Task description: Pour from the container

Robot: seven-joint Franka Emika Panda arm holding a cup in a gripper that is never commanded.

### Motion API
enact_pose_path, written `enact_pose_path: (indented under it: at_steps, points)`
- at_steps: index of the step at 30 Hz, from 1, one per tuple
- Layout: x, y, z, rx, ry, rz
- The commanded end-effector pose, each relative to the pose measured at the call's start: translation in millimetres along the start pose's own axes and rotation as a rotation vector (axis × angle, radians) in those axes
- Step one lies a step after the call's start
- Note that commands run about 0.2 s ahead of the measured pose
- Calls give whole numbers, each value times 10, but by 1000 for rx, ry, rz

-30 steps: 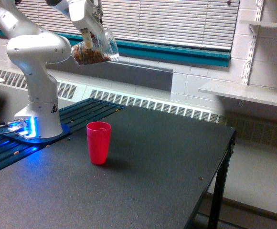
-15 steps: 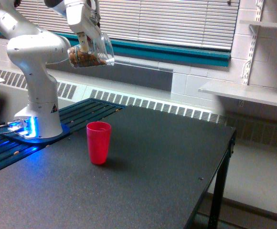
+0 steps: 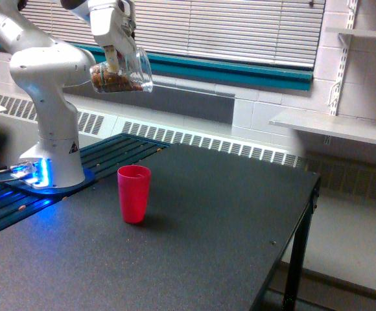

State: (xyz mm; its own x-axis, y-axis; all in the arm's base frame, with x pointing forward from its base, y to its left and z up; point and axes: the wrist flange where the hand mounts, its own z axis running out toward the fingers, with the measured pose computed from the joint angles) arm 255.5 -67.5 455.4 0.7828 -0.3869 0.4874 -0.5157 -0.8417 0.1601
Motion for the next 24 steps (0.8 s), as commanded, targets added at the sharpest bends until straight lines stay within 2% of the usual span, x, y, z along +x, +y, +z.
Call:
enact_pose_path:
  at_steps: [1,16,24]
  points:
    - [-120,-61,131,-17,-35,-46]
    - [-144,-122,225,-43,-53,-80]
    - [-156,-134,223,-56,-60,-94]
